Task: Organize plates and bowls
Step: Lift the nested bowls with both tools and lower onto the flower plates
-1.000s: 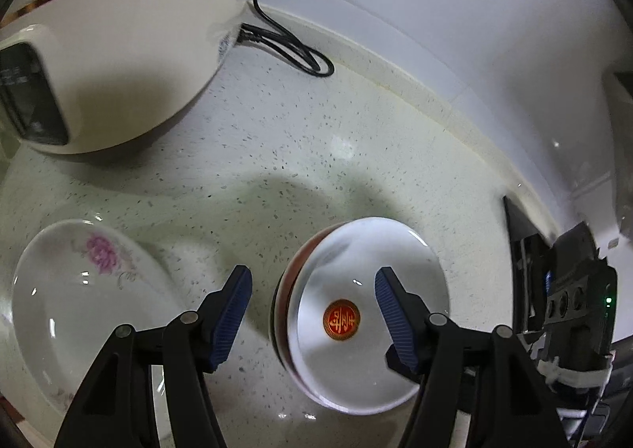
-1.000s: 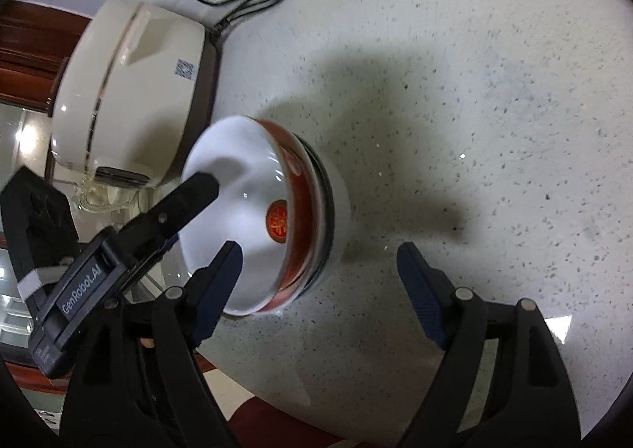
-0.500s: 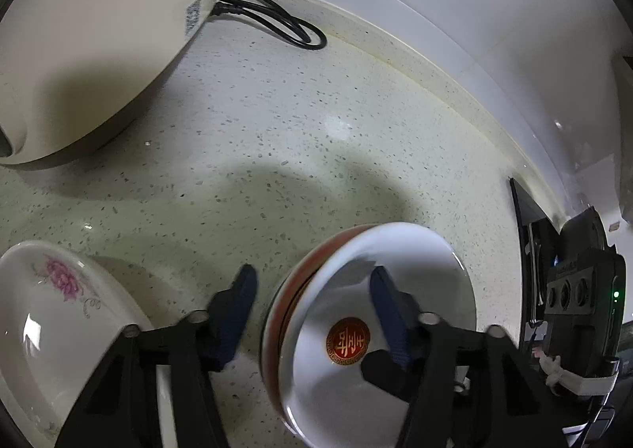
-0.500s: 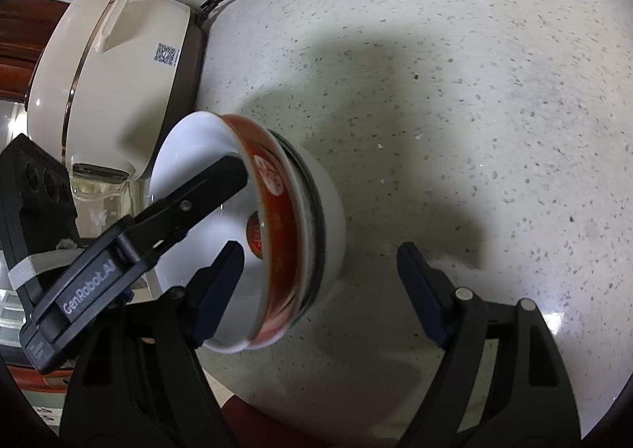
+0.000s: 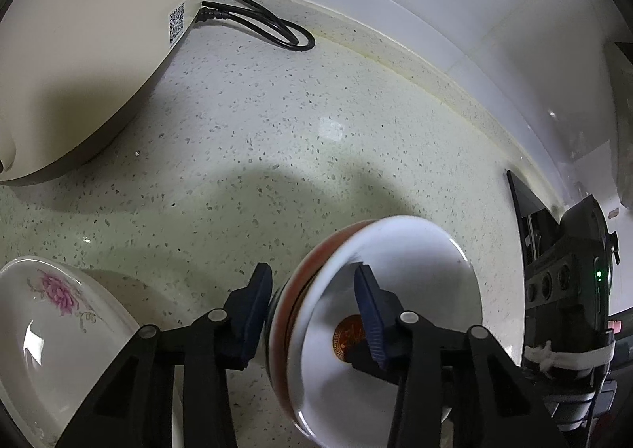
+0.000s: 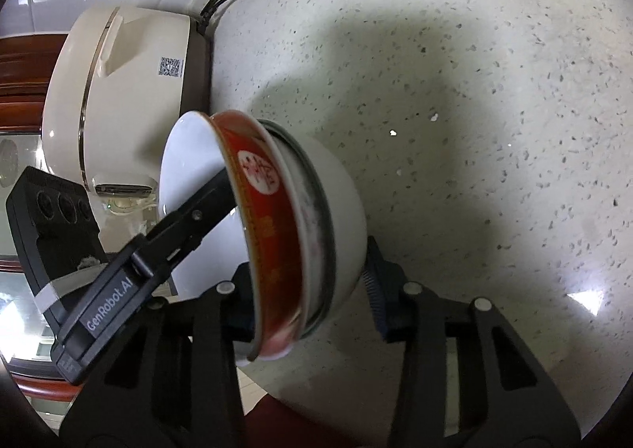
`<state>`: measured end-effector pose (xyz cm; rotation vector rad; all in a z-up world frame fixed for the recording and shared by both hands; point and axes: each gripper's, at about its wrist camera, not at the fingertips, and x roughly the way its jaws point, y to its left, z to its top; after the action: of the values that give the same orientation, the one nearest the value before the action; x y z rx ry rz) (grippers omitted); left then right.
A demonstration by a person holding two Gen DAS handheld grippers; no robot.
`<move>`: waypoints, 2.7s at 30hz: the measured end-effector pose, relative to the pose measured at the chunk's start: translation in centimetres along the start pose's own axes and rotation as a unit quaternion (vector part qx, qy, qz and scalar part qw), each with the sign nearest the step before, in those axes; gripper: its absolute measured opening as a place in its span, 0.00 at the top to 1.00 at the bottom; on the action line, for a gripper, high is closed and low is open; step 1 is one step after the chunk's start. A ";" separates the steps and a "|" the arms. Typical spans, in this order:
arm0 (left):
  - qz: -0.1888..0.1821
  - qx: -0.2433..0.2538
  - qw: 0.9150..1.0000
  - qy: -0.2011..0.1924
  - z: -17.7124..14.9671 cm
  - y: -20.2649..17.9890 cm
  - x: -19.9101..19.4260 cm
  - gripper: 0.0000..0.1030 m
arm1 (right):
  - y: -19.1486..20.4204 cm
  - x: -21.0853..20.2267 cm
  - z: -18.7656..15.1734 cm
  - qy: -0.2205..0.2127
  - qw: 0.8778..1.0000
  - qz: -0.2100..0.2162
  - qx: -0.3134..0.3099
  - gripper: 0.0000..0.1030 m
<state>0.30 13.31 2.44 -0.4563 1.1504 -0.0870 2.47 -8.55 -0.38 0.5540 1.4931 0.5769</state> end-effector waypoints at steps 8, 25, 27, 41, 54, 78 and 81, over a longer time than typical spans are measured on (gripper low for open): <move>0.009 0.005 1.000 0.007 -0.7 -0.3 -0.3 0.61 | -0.6 -0.9 -0.4 -0.006 1.000 0.000 0.009 0.56; 0.018 0.014 0.999 -0.026 -1.9 -1.5 -3.3 0.61 | 0.7 -1.7 -1.4 -0.012 1.000 0.019 0.003 0.56; 0.020 0.014 0.999 -0.032 -2.1 -1.4 -4.0 0.61 | 1.1 -1.8 -1.5 -0.013 1.000 0.022 0.000 0.56; 0.033 -0.012 0.997 -0.072 -2.6 0.0 -8.1 0.61 | 4.3 -1.8 -2.3 -0.004 0.999 0.041 -0.019 0.56; 0.044 -0.063 0.992 -0.100 -3.2 3.3 -11.0 0.61 | 8.4 0.5 -2.6 0.028 0.997 0.046 -0.053 0.56; 0.079 -0.194 0.971 -0.113 -6.7 12.9 -12.9 0.61 | 15.4 9.5 -5.1 0.125 0.983 0.009 -0.133 0.56; 0.080 -0.199 0.970 -0.114 -7.0 13.5 -13.0 0.61 | 15.7 10.2 -5.4 0.132 0.982 0.007 -0.139 0.56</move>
<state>-13.59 27.25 5.98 -0.7060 0.9737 0.3356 -3.21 9.89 2.28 0.2785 1.6222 0.8805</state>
